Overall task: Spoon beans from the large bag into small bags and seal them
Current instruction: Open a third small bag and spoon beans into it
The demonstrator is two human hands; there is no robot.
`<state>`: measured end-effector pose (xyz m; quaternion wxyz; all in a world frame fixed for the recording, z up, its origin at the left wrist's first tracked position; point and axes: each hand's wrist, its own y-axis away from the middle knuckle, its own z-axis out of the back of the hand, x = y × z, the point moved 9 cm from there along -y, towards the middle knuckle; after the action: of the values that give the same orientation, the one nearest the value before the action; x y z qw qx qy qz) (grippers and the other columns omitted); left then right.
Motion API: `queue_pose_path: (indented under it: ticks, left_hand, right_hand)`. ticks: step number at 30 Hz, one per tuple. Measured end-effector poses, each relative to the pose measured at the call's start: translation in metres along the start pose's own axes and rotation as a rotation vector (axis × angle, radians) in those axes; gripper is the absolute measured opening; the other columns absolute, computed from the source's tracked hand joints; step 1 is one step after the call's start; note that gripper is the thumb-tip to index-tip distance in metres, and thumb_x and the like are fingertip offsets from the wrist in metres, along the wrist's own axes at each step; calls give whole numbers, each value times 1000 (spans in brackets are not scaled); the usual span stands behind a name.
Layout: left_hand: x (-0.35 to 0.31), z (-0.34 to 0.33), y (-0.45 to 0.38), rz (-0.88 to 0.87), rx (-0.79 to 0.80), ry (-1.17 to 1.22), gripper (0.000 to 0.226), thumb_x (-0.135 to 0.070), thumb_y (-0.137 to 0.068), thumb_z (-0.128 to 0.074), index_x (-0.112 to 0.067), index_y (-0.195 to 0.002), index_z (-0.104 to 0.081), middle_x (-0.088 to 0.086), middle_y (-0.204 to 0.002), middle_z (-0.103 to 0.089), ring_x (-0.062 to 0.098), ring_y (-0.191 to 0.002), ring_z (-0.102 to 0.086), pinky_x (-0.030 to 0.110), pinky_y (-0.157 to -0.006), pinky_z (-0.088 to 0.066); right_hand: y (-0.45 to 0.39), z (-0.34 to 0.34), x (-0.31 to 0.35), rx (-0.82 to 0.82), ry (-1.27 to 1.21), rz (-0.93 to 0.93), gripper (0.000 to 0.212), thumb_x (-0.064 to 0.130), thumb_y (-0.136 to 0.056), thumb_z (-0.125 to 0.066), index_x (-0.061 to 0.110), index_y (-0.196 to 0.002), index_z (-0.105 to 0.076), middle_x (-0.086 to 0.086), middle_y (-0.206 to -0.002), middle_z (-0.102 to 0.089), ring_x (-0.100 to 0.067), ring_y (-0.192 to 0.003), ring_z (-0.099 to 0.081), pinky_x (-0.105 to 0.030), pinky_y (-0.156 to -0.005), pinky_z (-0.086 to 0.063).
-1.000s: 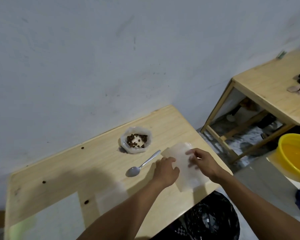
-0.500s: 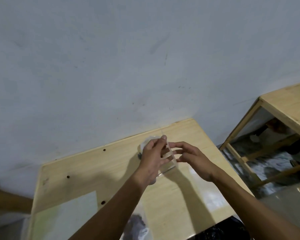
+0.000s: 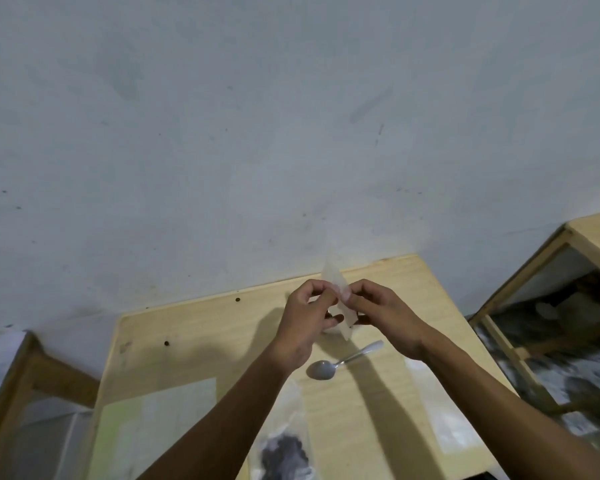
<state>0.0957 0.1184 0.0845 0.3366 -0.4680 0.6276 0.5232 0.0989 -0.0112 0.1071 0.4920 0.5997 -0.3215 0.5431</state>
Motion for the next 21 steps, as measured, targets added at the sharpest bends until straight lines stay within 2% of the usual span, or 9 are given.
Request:
queue_pose_path:
  ticks: [4, 8, 12, 14, 17, 19, 21]
  left_hand:
    - [2, 5, -3, -15, -44, -82, 6, -12, -90, -65, -8, -87, -61, 6, -101, -65, 18, -89, -70, 38, -82, -61]
    - [1, 6, -6, -26, -50, -44, 12, -18, -91, -69, -10, -92, -60, 5, -99, -68, 12, -83, -71, 32, -75, -60]
    - [-1, 9, -10, -47, -61, -73, 18, -19, -90, -71, -4, -90, -61, 3, -96, -67, 10, -74, -70, 30, -71, -58]
    - [-3, 10, -13, -55, -54, -102, 18, -17, -91, -70, -1, -90, -61, 4, -93, -67, 8, -74, -71, 31, -73, -59]
    - [-5, 10, -15, -65, -57, -167, 20, -15, -92, -68, 4, -93, -63, 3, -95, -68, 6, -72, -72, 33, -77, -61]
    - [-6, 12, -17, -60, -90, -230, 18, -17, -91, -69, 1, -91, -65, 3, -97, -69, 9, -70, -73, 40, -80, -62]
    - [-5, 16, -17, -54, -147, -290, 15, -18, -88, -69, -4, -84, -64, 1, -85, -70, 10, -65, -72, 46, -80, -61]
  right_hand:
    - [-3, 5, 5, -123, 139, 58, 16, 19, -93, -64, 5, -93, -70, -1, -83, -72, -12, -70, -61, -24, -65, -48]
    - [-6, 9, 5, -213, 287, 87, 13, 26, -88, -71, 14, -86, -75, 3, -80, -76, -6, -69, -68, -23, -65, -52]
    - [-8, 7, 0, -216, 278, 58, 8, 23, -86, -73, 18, -81, -78, 9, -70, -73, -1, -59, -61, -14, -58, -46]
    - [-9, 8, -3, -193, 195, 35, 11, 20, -88, -72, 14, -80, -79, 3, -69, -72, -6, -59, -59, -19, -60, -48]
    - [-12, 10, -10, -201, 81, -3, 17, 16, -90, -68, 6, -78, -76, -14, -74, -72, -16, -63, -61, -34, -65, -53]
    - [-14, 14, -13, -272, 138, 5, 20, 17, -90, -66, 9, -73, -74, -8, -68, -71, -14, -59, -61, -37, -64, -54]
    - [-14, 16, -11, -354, 303, 49, 21, 20, -91, -64, 13, -72, -68, 0, -63, -68, -7, -54, -58, -31, -60, -51]
